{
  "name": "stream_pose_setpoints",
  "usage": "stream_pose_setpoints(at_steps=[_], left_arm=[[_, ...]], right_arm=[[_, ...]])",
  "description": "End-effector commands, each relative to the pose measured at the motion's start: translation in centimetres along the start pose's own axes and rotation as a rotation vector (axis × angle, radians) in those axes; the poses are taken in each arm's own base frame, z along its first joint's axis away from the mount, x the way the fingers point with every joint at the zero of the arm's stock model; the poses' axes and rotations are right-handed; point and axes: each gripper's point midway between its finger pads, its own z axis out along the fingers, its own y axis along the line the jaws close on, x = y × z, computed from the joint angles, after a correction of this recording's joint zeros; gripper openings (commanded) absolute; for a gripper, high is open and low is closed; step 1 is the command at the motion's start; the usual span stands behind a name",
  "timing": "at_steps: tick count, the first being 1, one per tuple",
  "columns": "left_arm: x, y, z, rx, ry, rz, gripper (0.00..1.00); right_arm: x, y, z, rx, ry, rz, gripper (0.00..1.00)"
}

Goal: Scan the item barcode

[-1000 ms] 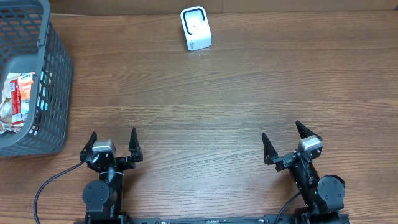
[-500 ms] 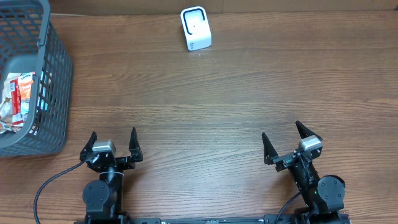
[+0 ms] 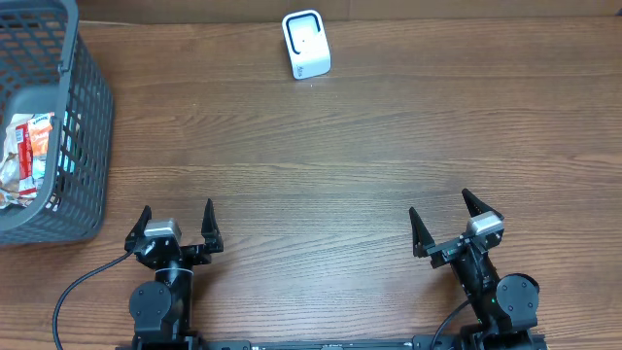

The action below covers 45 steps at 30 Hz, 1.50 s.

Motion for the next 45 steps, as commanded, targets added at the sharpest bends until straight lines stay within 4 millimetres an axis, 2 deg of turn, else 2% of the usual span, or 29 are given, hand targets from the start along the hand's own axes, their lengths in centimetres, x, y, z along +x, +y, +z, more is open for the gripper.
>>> stream_pose_setpoints(at_steps=[1,35,39,45], left_arm=[[-0.19,0.23,-0.04,-0.013,-0.012,0.018,1.00],[-0.19,0.23,-0.04,-0.013,-0.012,0.018,1.00],[-0.87,0.17,-0.06,-0.011,-0.040,0.016,1.00],[-0.11,-0.23,-0.04,0.014,-0.008,0.006,1.00]], right_arm=[[0.24,-0.20,0.00,0.010,-0.002,0.003,1.00],[0.24,-0.20,0.00,0.009,-0.002,0.003,1.00],[0.24,-0.20,0.00,0.009,-0.002,0.003,1.00],[0.24,-0.20,0.00,0.009,-0.002,0.003,1.00]])
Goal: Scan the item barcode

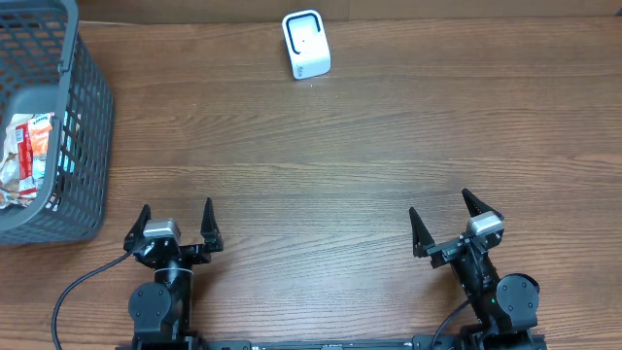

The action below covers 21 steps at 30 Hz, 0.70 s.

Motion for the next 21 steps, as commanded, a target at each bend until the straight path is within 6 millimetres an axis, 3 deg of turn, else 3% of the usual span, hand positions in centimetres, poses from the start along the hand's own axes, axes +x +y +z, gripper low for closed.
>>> stream_pose_setpoints(at_steps=[1,8,15,21], left_arm=[[-0.1,-0.2,0.0,0.012,-0.009,0.007,1.00],[-1.0,0.9,-0.1,-0.054,-0.046,0.008,1.00],[-0.3,-1.2,-0.4,0.069,0.023,-0.022,1.00],[-1.8,-3.2,-2.6,0.157,0.161,-0.163,1.00]], right_arm=[[0.2,-0.2,0.0,0.009,-0.002,0.003,1.00],[0.2,-0.2,0.0,0.009,-0.002,0.003,1.00],[0.2,-0.2,0.0,0.009,-0.002,0.003,1.00],[0.2,-0.2,0.0,0.009,-0.002,0.003,1.00]])
